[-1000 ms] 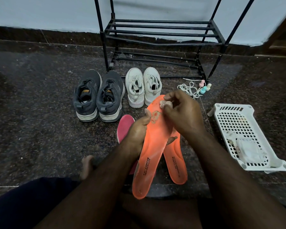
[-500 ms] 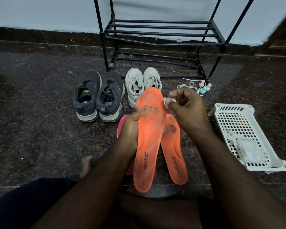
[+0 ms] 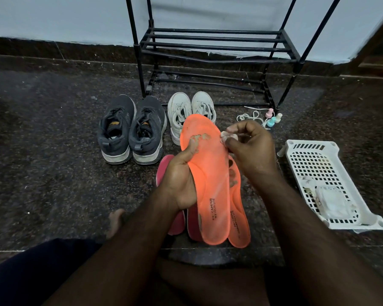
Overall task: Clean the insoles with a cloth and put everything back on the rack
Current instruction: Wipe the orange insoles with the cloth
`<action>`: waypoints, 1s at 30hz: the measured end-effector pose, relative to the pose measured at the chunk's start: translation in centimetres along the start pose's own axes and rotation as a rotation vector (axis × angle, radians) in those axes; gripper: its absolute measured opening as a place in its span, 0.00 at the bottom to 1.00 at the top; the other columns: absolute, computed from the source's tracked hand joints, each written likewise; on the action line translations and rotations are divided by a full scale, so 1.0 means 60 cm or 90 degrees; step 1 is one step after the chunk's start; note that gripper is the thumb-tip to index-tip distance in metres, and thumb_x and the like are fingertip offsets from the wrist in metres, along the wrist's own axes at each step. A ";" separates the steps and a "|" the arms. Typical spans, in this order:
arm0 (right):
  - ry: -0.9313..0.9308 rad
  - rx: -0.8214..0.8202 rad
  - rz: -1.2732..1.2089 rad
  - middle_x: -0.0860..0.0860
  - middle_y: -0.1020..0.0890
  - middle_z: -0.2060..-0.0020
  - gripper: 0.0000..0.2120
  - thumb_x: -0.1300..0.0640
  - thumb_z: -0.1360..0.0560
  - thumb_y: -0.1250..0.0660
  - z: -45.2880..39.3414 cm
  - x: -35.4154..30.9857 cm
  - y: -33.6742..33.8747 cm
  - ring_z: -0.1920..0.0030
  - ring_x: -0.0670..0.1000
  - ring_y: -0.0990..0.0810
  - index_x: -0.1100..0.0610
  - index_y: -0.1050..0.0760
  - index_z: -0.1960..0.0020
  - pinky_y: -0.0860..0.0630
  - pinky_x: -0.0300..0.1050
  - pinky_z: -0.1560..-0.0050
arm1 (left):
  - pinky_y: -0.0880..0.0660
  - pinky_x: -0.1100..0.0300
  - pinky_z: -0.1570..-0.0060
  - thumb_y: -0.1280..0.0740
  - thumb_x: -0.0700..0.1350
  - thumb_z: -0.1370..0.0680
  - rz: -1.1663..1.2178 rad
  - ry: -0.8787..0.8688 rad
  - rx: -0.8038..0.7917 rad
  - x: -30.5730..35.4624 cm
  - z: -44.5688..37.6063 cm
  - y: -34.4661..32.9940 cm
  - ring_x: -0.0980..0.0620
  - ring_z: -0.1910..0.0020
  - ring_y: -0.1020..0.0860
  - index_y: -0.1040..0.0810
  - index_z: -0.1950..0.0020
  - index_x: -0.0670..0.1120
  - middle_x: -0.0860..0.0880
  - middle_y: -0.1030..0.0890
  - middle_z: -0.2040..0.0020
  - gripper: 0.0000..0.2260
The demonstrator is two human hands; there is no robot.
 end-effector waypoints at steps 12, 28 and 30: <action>0.035 0.112 0.023 0.45 0.17 0.60 0.11 0.64 0.30 0.28 -0.007 -0.003 0.017 0.57 0.48 0.17 0.49 0.22 0.58 0.19 0.55 0.54 | 0.24 0.38 0.40 0.37 0.48 0.21 -0.043 0.060 0.024 -0.032 0.009 0.008 0.41 0.43 0.18 0.17 0.40 0.38 0.38 0.18 0.41 0.18; 0.171 -0.183 0.400 0.46 0.18 0.58 0.07 0.63 0.28 0.32 0.043 -0.036 -0.055 0.56 0.46 0.22 0.53 0.21 0.53 0.28 0.41 0.54 | 0.22 0.41 0.47 0.37 0.42 0.18 -0.139 -0.180 0.216 0.039 -0.007 0.044 0.41 0.59 0.17 0.21 0.41 0.40 0.38 0.17 0.54 0.10; 0.144 -0.213 0.392 0.45 0.17 0.59 0.08 0.63 0.29 0.31 0.044 -0.029 -0.053 0.57 0.44 0.21 0.52 0.20 0.54 0.27 0.40 0.54 | 0.21 0.42 0.49 0.37 0.42 0.18 -0.145 -0.180 0.231 0.040 -0.004 0.045 0.41 0.60 0.18 0.21 0.42 0.39 0.38 0.17 0.55 0.10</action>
Point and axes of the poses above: each hand's wrist, its own z-axis away from the middle knuckle, its own y-axis out of the back of the hand, x = y × z, the point moved 7 cm from there along -z, towards the middle knuckle
